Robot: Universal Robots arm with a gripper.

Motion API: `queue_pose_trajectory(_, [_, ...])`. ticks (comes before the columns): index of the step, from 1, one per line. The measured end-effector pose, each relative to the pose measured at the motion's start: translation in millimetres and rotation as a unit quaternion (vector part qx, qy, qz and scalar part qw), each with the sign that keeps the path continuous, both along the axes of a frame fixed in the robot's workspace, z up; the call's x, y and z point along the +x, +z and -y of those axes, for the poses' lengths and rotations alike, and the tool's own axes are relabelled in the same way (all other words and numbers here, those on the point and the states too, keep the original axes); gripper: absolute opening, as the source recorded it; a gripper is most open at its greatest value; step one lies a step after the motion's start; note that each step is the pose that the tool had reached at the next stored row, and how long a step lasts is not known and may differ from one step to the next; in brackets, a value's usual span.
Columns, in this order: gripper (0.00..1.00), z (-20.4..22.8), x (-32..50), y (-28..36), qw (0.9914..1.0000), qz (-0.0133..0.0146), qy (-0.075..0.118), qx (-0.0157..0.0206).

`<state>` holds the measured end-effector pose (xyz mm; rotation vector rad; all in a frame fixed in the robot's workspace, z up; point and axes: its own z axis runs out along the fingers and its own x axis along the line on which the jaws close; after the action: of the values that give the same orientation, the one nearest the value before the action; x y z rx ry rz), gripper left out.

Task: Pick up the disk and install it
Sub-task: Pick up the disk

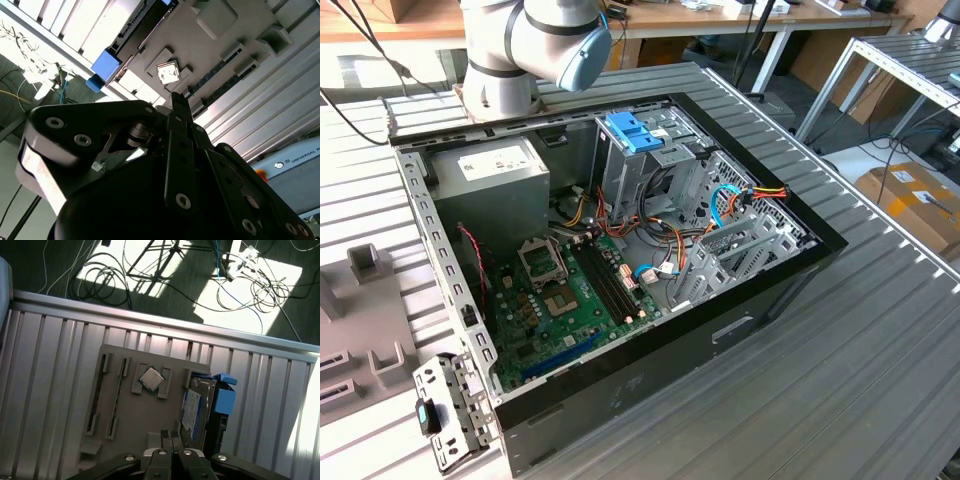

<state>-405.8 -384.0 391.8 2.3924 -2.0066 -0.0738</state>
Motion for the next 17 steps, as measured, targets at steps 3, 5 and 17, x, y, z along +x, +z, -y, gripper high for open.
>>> queue_pose_trajectory(3, [0.11, 0.0, 0.0, 0.0, 0.99997, 0.0000, 0.007, 0.0000])
queue_pose_trajectory(5, [0.11, 0.0, 0.0, 0.0, 0.99993, 0.0000, 0.012, 0.0000])
queue_pose_trajectory(17, [0.11, -0.1, 0.0, -1.7, 0.99989, 0.0000, 0.015, -0.0001])
